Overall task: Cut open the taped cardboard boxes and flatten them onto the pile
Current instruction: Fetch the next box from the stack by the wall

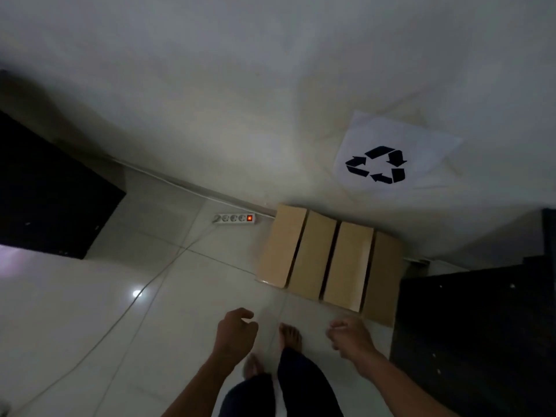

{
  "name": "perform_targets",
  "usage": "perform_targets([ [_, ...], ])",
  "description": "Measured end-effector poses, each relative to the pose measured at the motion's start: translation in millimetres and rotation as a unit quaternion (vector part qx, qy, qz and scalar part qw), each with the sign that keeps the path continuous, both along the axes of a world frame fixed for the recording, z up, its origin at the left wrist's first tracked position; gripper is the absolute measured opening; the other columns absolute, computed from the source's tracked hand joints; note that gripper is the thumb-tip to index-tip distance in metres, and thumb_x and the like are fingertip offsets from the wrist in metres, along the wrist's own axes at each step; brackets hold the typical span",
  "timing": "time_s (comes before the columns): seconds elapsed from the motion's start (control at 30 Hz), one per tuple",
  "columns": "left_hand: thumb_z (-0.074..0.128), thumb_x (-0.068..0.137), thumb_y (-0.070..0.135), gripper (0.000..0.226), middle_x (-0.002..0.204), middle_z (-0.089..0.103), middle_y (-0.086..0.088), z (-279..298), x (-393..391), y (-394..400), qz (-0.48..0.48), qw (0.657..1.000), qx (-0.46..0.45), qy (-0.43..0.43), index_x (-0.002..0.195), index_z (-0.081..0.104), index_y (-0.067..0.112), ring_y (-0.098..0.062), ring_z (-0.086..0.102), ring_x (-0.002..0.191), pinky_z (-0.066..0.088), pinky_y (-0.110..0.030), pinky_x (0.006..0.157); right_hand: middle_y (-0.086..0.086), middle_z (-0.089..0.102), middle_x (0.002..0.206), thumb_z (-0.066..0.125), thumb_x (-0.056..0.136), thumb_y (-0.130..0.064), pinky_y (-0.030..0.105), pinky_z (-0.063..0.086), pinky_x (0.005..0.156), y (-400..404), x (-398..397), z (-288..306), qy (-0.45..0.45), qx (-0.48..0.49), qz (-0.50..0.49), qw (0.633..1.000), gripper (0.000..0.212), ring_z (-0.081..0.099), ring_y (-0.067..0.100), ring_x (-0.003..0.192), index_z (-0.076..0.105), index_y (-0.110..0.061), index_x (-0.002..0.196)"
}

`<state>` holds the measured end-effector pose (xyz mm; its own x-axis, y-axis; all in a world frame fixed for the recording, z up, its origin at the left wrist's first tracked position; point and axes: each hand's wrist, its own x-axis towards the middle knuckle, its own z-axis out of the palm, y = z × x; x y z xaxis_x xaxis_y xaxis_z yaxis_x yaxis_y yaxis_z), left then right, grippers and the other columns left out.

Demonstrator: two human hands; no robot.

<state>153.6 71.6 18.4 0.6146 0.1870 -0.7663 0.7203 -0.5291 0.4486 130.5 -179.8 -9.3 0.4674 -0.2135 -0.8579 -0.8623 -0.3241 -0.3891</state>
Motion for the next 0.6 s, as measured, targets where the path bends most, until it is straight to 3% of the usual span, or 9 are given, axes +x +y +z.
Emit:
perform_targets([
  [0.2, 0.060, 0.090, 0.008, 0.037, 0.107, 0.068, -0.013, -66.8, 95.5, -2.5, -0.037, 0.999, -0.007, 0.033, 0.128, 0.060, 0.009, -0.021, 0.070, 0.083, 0.055, -0.026, 0.066, 0.012, 0.067, 0.114, 0.071, 0.087, -0.018, 0.025, 0.046, 0.069, 16.6, 61.2, -56.3, 0.006, -0.010, -0.068, 0.998, 0.014, 0.066, 0.028, 0.099, 0.064, -0.021, 0.099],
  [0.33, 0.063, 0.091, 0.012, 0.042, 0.091, 0.070, -0.001, -132.2, 149.9, -10.4, -0.118, 0.993, 0.006, 0.001, 0.133, 0.055, 0.008, -0.014, 0.064, 0.081, 0.047, -0.020, 0.070, 0.011, 0.068, 0.115, 0.070, 0.088, -0.021, 0.022, 0.044, 0.068, 19.3, 96.1, -117.3, 0.003, -0.052, -0.099, 0.994, 0.032, 0.066, 0.025, 0.095, 0.065, -0.012, 0.118],
  [0.4, 0.067, 0.092, 0.018, 0.050, 0.110, 0.069, -0.008, -172.5, 169.0, -13.2, -0.132, 0.991, 0.002, 0.007, 0.138, 0.051, 0.008, -0.021, 0.063, 0.101, 0.048, -0.024, 0.084, 0.007, 0.064, 0.118, 0.068, 0.089, -0.022, 0.023, 0.045, 0.073, 20.3, 108.6, -151.6, 0.004, -0.067, -0.111, 0.992, 0.040, 0.063, 0.025, 0.102, 0.060, -0.011, 0.127],
  [0.5, 0.076, 0.086, 0.027, 0.076, 0.142, 0.051, -0.017, -236.0, 188.8, -16.9, -0.128, 0.992, -0.003, 0.014, 0.148, 0.037, 0.008, -0.030, 0.052, 0.127, 0.044, -0.035, 0.102, 0.000, 0.058, 0.122, 0.067, 0.090, -0.024, 0.026, 0.044, 0.090, 23.3, 115.4, -208.3, 0.009, -0.070, -0.129, 0.989, 0.051, 0.056, 0.027, 0.119, 0.050, -0.008, 0.136],
  [0.6, 0.083, 0.079, 0.026, 0.086, 0.143, 0.047, -0.010, -287.0, 195.4, -16.5, -0.109, 0.993, -0.021, 0.044, 0.147, 0.034, 0.007, -0.032, 0.048, 0.131, 0.044, -0.035, 0.100, 0.003, 0.056, 0.137, 0.071, 0.084, -0.033, 0.036, 0.045, 0.104, 28.2, 111.7, -261.5, 0.019, -0.038, -0.167, 0.985, 0.074, 0.055, 0.025, 0.123, 0.038, -0.016, 0.148],
])
